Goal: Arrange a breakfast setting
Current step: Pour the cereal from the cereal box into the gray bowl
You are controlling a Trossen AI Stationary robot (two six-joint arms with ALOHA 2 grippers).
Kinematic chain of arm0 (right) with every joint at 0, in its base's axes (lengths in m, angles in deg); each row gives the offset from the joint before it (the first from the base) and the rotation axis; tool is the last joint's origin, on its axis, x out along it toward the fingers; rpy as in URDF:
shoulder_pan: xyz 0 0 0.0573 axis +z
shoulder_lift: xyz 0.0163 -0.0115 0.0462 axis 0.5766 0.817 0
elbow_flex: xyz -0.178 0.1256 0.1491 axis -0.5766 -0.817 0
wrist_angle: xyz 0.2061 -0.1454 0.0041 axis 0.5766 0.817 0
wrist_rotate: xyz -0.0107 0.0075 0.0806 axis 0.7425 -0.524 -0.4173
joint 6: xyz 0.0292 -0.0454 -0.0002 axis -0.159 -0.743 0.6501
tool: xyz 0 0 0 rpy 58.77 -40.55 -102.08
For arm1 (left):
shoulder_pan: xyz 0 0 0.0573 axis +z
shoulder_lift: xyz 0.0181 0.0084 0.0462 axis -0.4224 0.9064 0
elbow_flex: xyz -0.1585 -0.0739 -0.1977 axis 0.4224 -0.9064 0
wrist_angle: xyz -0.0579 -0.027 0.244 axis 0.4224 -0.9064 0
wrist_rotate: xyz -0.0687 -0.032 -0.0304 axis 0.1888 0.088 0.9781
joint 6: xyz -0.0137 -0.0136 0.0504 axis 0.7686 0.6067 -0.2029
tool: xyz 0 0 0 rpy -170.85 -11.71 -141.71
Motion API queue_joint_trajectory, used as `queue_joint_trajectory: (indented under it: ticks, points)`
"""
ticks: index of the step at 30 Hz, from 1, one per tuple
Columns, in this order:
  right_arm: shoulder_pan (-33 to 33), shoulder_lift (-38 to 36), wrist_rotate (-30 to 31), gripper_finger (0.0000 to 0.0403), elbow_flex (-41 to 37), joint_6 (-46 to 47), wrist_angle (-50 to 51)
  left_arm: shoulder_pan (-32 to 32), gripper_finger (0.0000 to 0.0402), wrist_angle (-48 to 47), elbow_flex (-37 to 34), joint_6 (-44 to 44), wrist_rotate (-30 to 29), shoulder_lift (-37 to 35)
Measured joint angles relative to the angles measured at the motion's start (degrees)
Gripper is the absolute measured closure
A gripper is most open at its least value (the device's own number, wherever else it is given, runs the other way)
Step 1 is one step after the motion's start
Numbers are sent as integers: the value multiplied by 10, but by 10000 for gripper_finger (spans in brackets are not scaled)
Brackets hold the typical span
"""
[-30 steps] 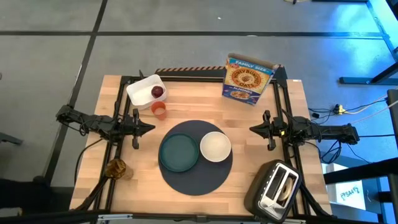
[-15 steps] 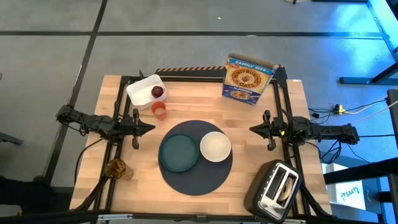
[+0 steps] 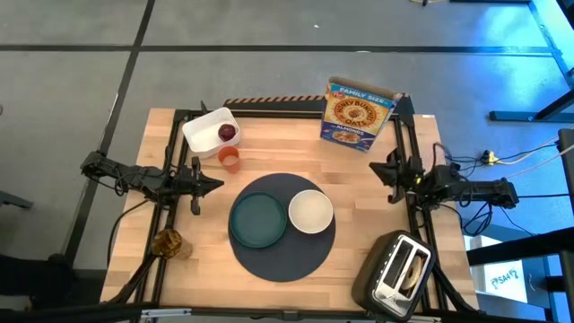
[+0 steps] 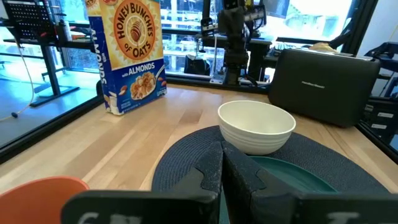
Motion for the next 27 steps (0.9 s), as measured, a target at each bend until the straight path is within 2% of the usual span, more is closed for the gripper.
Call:
queue_joint_trajectory:
  ticks: [4, 13, 18, 22, 27]
  points:
    - [0, 0, 37, 402, 0, 90, -41, 0, 401, 0, 0, 0, 0, 0]
    - [0, 0, 129, 402, 0, 111, -34, 0, 401, 25, -1, 0, -5, 0]
    - [0, 0, 190, 402, 0, 164, -37, 0, 401, 66, -1, 22, -20, 0]
    - [0, 3, 174, 393, 3, 184, -36, 0, 401, 118, -1, 73, -56, 0]
    - [0, 47, 162, 342, 45, 160, -36, 0, 401, 232, -1, 27, -92, 0]
